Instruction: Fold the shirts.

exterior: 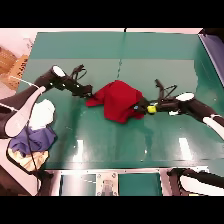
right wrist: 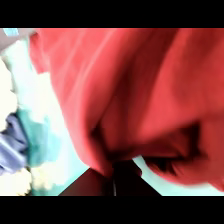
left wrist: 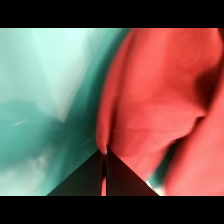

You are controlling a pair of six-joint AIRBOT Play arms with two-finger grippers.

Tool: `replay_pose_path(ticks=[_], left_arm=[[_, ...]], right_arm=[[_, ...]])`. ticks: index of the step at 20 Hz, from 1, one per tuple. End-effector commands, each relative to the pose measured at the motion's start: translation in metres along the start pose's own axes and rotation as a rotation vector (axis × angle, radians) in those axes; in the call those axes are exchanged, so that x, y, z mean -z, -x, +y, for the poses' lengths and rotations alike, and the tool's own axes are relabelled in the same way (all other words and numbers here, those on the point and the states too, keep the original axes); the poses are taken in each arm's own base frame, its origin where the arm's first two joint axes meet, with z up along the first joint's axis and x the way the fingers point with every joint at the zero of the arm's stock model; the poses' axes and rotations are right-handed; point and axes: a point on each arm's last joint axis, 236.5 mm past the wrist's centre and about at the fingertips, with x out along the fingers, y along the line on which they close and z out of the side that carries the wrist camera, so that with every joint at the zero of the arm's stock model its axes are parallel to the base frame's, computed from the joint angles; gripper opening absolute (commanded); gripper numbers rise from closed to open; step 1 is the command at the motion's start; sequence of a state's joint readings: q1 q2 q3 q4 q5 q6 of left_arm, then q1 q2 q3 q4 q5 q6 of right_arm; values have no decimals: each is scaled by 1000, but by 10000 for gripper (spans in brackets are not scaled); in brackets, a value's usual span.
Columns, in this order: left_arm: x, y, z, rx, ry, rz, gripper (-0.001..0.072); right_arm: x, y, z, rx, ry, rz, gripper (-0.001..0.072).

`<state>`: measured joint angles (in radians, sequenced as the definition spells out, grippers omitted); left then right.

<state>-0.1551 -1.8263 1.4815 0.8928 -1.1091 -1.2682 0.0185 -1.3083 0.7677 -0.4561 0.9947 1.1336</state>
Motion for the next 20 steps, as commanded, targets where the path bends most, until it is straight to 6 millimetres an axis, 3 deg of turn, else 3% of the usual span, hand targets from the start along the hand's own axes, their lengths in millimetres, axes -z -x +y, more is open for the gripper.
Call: replay_pose_path(ticks=[1,4,6,8,9,11,13,15,18,20], left_arm=[[0,36,39,-130,33,50,24],[-7,62,56,-140,87,14,24],[-16,82,55,-149,83,-42,24],[-35,113,37,-158,35,-136,24],[-46,134,22,-158,5,-192,24],[-67,191,-17,-162,-79,-337,24],[-80,263,-67,-171,-187,-509,24],[-79,345,-127,-179,-319,-704,24],[-41,458,-217,-167,-485,-982,24],[-2,508,-260,-170,-586,-1106,24]], right_arm=[[-32,65,-16,8,-8,-112,15],[-52,125,-46,44,-72,-242,15],[-57,146,-59,45,-114,-287,15],[-64,156,-59,28,-120,-321,15],[-71,160,-47,-3,-94,-336,15],[-83,179,-7,-77,-2,-361,15],[-95,210,42,-108,138,-401,15],[-96,247,99,-98,321,-457,15],[-78,302,187,-50,593,-585,15],[-53,332,239,-9,752,-675,15]])
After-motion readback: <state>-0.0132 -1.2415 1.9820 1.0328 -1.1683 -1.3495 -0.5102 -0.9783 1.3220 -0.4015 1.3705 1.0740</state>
